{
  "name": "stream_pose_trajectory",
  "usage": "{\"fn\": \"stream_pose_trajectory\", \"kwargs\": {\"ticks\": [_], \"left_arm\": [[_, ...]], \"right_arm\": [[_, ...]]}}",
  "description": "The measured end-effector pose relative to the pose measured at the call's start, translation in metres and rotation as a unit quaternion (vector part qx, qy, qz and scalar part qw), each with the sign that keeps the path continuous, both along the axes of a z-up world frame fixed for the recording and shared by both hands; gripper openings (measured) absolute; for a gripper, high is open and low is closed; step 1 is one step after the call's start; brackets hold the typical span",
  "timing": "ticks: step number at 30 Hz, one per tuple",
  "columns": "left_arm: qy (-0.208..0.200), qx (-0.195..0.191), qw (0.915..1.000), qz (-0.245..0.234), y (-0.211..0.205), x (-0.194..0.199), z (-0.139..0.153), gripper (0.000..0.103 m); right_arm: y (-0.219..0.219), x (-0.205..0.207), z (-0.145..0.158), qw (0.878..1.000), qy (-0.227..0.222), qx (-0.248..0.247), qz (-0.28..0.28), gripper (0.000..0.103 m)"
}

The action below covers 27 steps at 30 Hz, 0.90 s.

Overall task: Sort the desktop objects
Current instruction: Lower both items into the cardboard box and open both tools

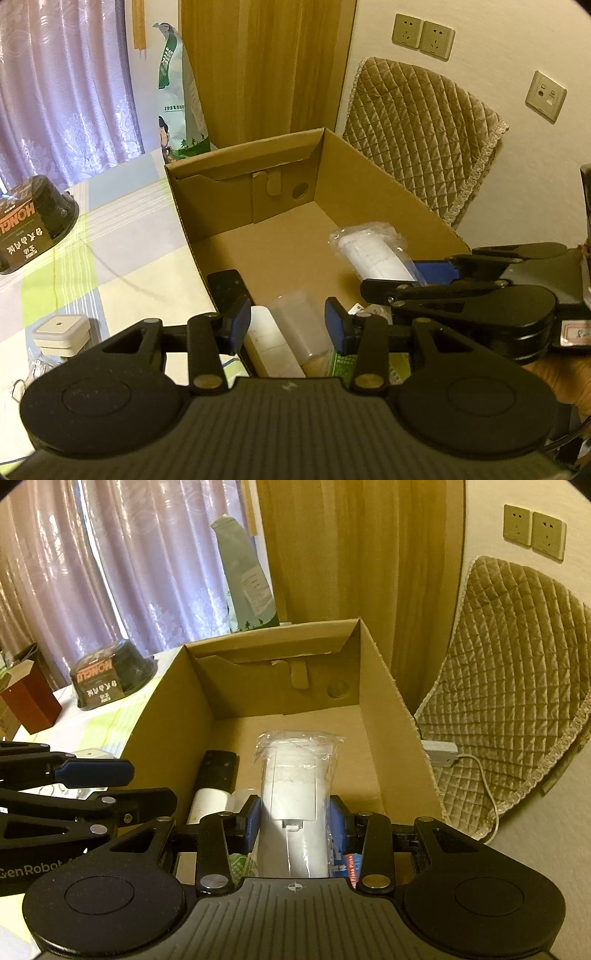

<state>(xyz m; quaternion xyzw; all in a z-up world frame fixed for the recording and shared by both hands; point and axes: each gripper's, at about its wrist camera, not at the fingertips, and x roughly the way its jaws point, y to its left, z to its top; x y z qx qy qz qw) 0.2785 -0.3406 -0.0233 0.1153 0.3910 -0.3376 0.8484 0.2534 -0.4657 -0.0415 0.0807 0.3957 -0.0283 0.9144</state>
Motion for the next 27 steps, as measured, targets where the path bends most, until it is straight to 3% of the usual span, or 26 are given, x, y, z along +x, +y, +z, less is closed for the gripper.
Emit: {"fn": "stream_pose_trajectory", "kwargs": {"ticks": [27], "left_arm": [[-0.003, -0.007, 0.9999, 0.013, 0.021, -0.003, 0.012, 0.043]], "right_arm": [[0.012, -0.009, 0.016, 1.000, -0.019, -0.019, 0.006, 0.038]]}}
